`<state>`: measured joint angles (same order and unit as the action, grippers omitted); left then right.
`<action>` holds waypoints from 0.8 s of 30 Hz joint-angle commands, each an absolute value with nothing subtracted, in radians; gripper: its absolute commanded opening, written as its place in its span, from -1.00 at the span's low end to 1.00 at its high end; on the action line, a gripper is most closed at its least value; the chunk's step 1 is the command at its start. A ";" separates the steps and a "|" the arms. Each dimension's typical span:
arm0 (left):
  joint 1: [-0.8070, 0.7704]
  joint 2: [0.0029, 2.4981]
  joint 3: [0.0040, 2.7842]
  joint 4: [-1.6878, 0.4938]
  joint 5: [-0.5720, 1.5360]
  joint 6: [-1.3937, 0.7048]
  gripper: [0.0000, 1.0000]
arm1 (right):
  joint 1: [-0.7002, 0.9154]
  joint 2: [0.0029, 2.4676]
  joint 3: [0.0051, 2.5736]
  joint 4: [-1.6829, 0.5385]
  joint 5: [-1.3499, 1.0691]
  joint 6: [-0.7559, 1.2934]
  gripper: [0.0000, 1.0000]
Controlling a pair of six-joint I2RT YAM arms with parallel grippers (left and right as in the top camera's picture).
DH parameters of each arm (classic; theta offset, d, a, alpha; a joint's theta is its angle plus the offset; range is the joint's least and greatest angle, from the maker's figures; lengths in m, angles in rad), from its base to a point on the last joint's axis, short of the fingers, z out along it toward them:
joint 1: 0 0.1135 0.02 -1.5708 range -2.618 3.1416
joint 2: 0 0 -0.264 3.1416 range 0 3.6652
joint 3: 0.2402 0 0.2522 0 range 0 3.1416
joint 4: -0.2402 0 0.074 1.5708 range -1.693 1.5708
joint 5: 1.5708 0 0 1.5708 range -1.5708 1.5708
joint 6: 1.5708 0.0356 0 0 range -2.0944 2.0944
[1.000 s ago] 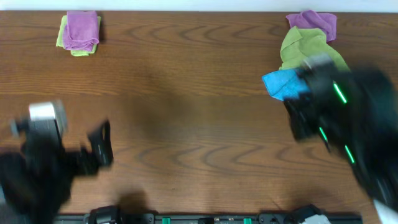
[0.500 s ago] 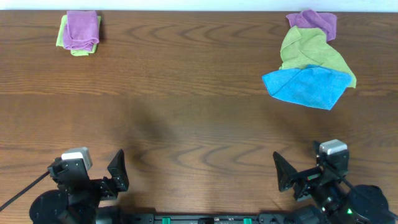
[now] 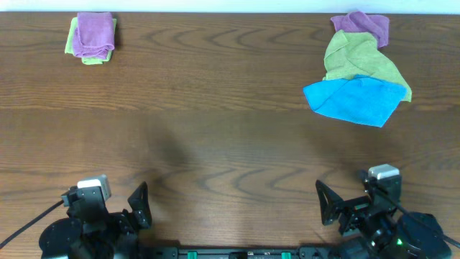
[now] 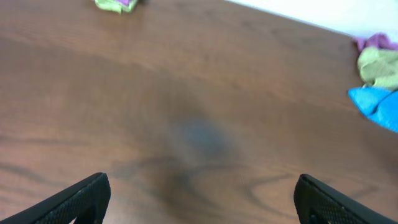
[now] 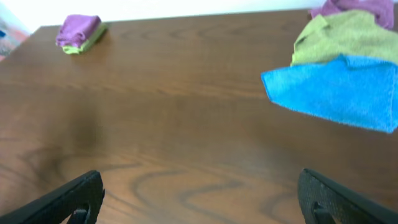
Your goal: Fold the cloth
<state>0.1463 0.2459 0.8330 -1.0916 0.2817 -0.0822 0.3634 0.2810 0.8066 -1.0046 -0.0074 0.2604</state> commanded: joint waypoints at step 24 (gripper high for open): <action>0.091 0.066 0.391 -0.454 0.171 -0.067 0.91 | 0.367 0.277 0.813 -1.196 -0.008 0.277 0.98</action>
